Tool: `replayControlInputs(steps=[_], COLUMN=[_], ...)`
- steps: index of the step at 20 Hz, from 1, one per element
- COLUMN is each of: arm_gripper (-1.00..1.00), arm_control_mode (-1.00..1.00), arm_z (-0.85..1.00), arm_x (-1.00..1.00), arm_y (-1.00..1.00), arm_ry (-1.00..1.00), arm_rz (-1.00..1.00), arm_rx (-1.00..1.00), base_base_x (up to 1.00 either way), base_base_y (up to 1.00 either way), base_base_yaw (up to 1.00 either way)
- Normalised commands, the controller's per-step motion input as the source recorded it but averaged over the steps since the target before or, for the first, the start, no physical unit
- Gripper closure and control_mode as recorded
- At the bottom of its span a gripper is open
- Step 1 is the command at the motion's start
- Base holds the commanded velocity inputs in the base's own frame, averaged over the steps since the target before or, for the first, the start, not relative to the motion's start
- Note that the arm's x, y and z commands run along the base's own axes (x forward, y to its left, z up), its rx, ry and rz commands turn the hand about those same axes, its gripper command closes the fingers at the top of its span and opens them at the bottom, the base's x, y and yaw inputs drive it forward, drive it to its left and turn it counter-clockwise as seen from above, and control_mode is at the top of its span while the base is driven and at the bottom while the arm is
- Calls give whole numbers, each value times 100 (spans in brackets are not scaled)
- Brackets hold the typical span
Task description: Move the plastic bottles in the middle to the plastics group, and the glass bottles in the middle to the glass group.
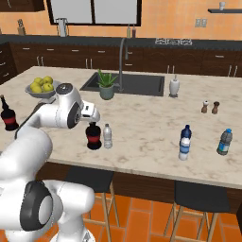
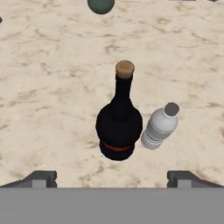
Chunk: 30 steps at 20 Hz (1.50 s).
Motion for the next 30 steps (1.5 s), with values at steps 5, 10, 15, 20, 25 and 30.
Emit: replayControlInputs(steps=[5, 10, 15, 20, 25, 30], arm_gripper=[-100, -100, -100, -100, -100, -100], arm_control_mode=[-100, -100, -100, -100, -100, -100], arm_z=[-24, -13, -23, -8, -13, -16], arm_x=[35, 34, 31, 13, 6, 26], arm_y=[0, -1, 0, -8, -1, 0], arm_ry=[0, 0, 0, -1, 0, 0], arm_rz=[0, 0, 0, 0, 0, 0], arm_rx=[1, 0, 0, 0, 0, 0], base_base_x=[0, 0, 0, 0, 0, 0], base_base_y=[0, 0, 0, 0, 0, 0], base_base_yaw=[0, 0, 0, 0, 0, 0])
